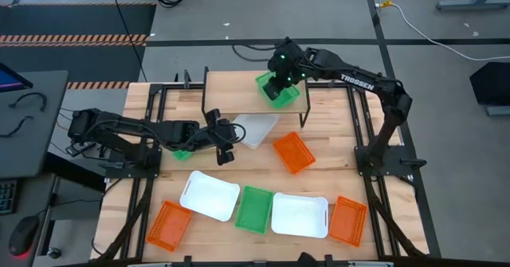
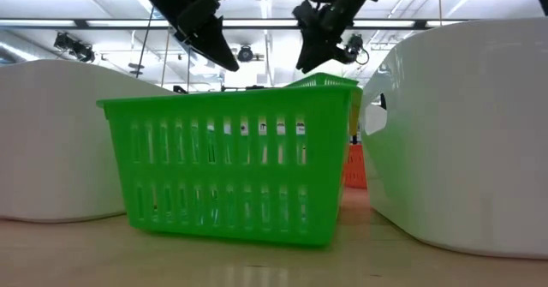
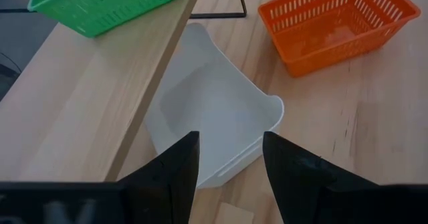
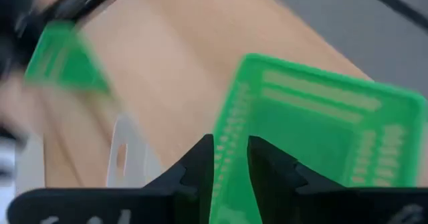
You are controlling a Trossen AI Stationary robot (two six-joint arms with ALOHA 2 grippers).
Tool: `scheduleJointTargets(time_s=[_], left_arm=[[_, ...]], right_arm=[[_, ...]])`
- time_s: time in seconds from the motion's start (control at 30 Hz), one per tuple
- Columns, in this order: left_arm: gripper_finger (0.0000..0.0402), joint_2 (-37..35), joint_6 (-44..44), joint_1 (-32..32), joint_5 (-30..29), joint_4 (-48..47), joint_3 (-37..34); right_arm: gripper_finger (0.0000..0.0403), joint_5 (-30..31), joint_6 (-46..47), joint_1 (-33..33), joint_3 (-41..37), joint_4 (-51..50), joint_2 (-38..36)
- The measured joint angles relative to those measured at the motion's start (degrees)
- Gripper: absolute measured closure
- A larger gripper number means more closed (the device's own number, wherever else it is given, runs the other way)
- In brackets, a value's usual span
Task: Stack baskets on shelf by color
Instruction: Put the right green bin on the shelf
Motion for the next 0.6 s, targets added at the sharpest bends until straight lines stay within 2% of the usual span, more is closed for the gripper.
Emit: scheduleJointTargets(time_s=[0.13,0.27,0.37,0.43,0.5,0.6], left_arm=[[0.0228,0.0,-0.1,0.0,0.0,-0.9,0.0],[0.0228,0.0,-0.1,0.0,0.0,-1.4,0.0],[0.0228,0.0,-0.1,0.0,0.0,-1.4,0.0],[0.0228,0.0,-0.1,0.1,0.0,-1.4,0.0],[0.0228,0.0,-0.1,0.2,0.0,-1.4,0.0],[0.0228,0.0,0.0,0.4,0.0,-1.3,0.0]], right_arm=[[0.0300,-1.1,-18.8,2.7,0.0,-6.5,-0.9],[0.0299,5.6,-31.8,5.5,-0.1,-13.5,-2.3],[0.0299,11.2,-35.4,7.3,-0.1,-15.1,-4.3],[0.0299,12.3,-35.7,8.1,-0.1,-15.0,-6.2],[0.0300,11.0,-34.8,8.7,-0.1,-15.0,-8.2],[0.0300,5.1,-32.3,8.8,-0.1,-15.4,-10.0]])
